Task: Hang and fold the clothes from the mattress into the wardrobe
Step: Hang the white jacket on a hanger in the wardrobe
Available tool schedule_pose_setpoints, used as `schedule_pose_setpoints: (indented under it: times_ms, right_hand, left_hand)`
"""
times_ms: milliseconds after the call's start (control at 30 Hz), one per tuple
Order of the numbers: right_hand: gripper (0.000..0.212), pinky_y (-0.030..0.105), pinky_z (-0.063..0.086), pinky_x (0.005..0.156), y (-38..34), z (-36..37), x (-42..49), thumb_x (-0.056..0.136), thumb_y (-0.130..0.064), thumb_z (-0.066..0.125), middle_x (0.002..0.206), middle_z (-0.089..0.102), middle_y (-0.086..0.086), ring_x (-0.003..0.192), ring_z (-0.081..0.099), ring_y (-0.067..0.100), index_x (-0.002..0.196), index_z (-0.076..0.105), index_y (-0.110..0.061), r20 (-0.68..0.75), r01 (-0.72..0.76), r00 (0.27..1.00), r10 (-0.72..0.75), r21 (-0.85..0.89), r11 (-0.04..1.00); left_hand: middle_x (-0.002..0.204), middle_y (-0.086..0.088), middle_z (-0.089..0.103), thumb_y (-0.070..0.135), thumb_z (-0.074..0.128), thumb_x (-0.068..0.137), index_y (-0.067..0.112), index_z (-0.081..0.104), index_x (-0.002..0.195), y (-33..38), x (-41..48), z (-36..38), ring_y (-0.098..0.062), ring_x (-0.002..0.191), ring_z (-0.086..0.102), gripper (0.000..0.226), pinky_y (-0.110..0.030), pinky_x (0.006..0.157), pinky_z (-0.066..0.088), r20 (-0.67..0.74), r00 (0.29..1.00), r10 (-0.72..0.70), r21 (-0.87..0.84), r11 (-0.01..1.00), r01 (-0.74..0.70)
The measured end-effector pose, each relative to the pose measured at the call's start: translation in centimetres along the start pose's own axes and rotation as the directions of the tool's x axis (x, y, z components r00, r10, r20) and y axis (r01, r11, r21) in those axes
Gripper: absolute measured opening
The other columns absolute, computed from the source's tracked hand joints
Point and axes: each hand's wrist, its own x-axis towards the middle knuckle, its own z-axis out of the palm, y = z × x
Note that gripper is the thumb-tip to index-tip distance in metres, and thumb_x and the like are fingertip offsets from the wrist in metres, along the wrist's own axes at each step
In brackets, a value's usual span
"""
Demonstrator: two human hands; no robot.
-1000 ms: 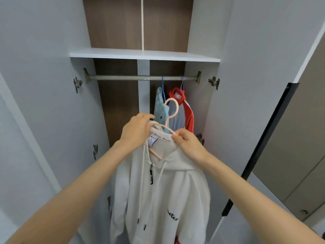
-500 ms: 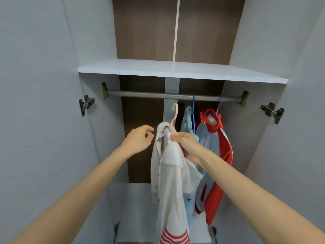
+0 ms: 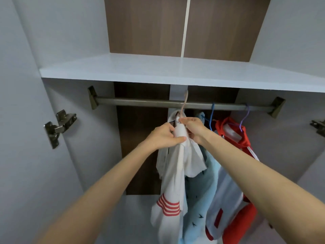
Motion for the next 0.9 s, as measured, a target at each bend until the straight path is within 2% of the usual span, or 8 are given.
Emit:
schedule_pose_setpoints:
  times_ms: [100, 233, 300, 400, 500, 633, 767, 900]
  right_hand:
    - [0.014, 0.044, 0.051, 0.090, 0.7, 0.4, 2.3, 0.094, -0.015, 0.060, 0.099, 0.064, 0.021, 0.089, 0.060, 0.029, 0.094, 0.066, -0.003, -0.006, -0.030, 1.000, 0.030, -0.023, 0.999]
    - [0.017, 0.027, 0.049, 0.061, 2.9, 0.9, 3.4, 0.095, -0.011, 0.056, 0.077, 0.060, 0.010, 0.071, 0.055, 0.019, 0.082, 0.066, -0.007, 0.027, -0.040, 0.999, 0.042, -0.047, 0.998]
    - [0.021, 0.022, 0.045, 0.057, 3.5, 0.9, 3.8, 0.097, -0.010, 0.054, 0.073, 0.057, 0.006, 0.067, 0.051, 0.015, 0.079, 0.064, -0.010, 0.041, -0.035, 0.998, 0.037, -0.041, 0.999]
    - [0.012, 0.020, 0.046, 0.062, 3.2, 0.1, 3.6, 0.098, -0.008, 0.049, 0.083, 0.056, 0.006, 0.073, 0.053, 0.014, 0.098, 0.061, -0.009, 0.098, -0.017, 0.995, 0.034, -0.172, 0.985]
    - [0.025, 0.019, 0.048, 0.067, 2.8, -1.7, 2.0, 0.097, -0.010, 0.050, 0.097, 0.056, 0.002, 0.088, 0.054, 0.014, 0.121, 0.057, -0.012, 0.101, 0.039, 0.995, -0.004, -0.345, 0.938]
    - [0.029, 0.029, 0.050, 0.082, 2.8, -4.0, -1.3, 0.096, -0.013, 0.051, 0.102, 0.058, 0.002, 0.094, 0.056, 0.017, 0.125, 0.057, -0.015, 0.096, 0.070, 0.995, -0.035, -0.394, 0.916]
    - [0.026, 0.022, 0.046, 0.071, 3.3, -6.7, -5.8, 0.095, -0.015, 0.052, 0.110, 0.064, 0.005, 0.096, 0.060, 0.018, 0.120, 0.059, -0.018, 0.100, 0.147, 0.989, -0.113, -0.474, 0.868]
    - [0.024, 0.021, 0.038, 0.083, 4.3, -9.8, -11.5, 0.094, -0.015, 0.053, 0.104, 0.063, -0.001, 0.103, 0.058, 0.014, 0.117, 0.061, -0.018, 0.112, 0.255, 0.965, -0.237, -0.607, 0.753]
  left_hand:
    - [0.109, -0.002, 0.059, 0.042, 0.071, 0.079, 0.014, 0.053, 0.114, -1.9, 2.7, 0.4, -0.016, 0.095, 0.061, 0.048, -0.033, 0.081, 0.053, 0.021, 0.999, -0.034, -0.019, 0.999, 0.035]
    - [0.118, -0.001, 0.059, 0.042, 0.070, 0.080, 0.013, 0.053, 0.120, -4.1, 4.2, 1.7, -0.016, 0.107, 0.057, 0.052, -0.036, 0.092, 0.049, 0.059, 0.996, -0.071, 0.014, 0.997, 0.070]
    - [0.119, 0.000, 0.059, 0.043, 0.068, 0.082, 0.014, 0.052, 0.120, -5.0, 4.6, 2.2, -0.016, 0.107, 0.057, 0.050, -0.037, 0.093, 0.049, 0.055, 0.994, -0.092, -0.008, 0.996, 0.093]
    - [0.119, -0.001, 0.060, 0.038, 0.066, 0.084, 0.014, 0.054, 0.120, -5.7, 5.0, 2.0, -0.017, 0.107, 0.058, 0.046, -0.038, 0.094, 0.049, 0.052, 0.992, -0.111, -0.011, 0.994, 0.112]
    - [0.127, -0.005, 0.058, 0.031, 0.062, 0.089, 0.015, 0.047, 0.132, -5.7, 4.3, 1.4, -0.019, 0.115, 0.055, 0.049, -0.037, 0.098, 0.047, 0.060, 0.989, -0.133, 0.004, 0.991, 0.133]
    - [0.143, -0.008, 0.044, 0.028, 0.055, 0.094, 0.017, 0.034, 0.145, -4.3, 2.2, 0.8, -0.023, 0.129, 0.045, 0.055, -0.032, 0.103, 0.040, 0.006, 0.995, -0.100, -0.011, 0.995, 0.100]
    - [0.146, -0.006, 0.042, 0.029, 0.052, 0.096, 0.019, 0.033, 0.146, -1.8, -1.3, 1.2, -0.023, 0.132, 0.042, 0.054, -0.026, 0.098, 0.036, -0.093, 0.995, -0.017, 0.029, 0.999, 0.020]
    - [0.145, -0.004, 0.044, 0.028, 0.050, 0.097, 0.019, 0.035, 0.145, 0.8, -6.6, 3.2, -0.020, 0.132, 0.042, 0.051, -0.025, 0.100, 0.035, -0.154, 0.986, 0.058, 0.096, 0.994, -0.044]
